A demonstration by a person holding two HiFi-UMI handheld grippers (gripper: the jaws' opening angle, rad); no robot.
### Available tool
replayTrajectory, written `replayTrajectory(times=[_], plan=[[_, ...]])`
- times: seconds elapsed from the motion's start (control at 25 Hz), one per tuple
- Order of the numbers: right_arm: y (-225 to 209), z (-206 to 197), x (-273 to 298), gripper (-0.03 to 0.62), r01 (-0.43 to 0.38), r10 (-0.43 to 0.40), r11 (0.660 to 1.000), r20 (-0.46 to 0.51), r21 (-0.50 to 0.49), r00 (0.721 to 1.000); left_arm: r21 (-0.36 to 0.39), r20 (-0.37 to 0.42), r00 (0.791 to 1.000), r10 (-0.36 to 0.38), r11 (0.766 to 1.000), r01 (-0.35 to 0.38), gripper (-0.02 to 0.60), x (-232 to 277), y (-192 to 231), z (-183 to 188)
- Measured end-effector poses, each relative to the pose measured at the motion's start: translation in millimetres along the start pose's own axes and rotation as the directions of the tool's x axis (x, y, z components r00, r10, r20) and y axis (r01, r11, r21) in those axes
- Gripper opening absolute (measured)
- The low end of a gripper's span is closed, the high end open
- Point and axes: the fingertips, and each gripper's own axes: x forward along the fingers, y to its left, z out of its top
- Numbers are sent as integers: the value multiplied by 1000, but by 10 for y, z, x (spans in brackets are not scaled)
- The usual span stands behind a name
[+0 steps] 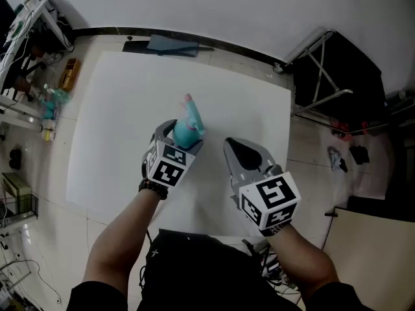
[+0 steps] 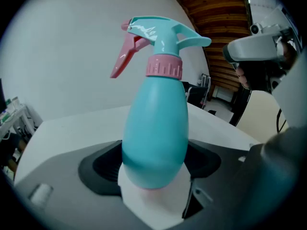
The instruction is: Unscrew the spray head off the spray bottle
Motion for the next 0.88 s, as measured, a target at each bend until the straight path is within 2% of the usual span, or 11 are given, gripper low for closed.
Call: replayTrajectory(times=[0.24,0.32,0.68,0.88], plan=[[157,-13,-68,-8,-82,82,997,-15,-6,997,91,-64,997,34,995,-28,410,-261,-42,-54],[238,-36,-98,58,-121,120,993,-26,-3,992,122,-77,996,46,992,-36,408,-347,-70,-63],[505,-43,-216,141,-234,234,972,-56,9,971,259,-119,987,109,963,-75,405,-667,-160,-100],[647,-81,-269,179,-290,294,955,-85,56,952,339,-134,979,154,936,-101,405,-787,-246,-128]])
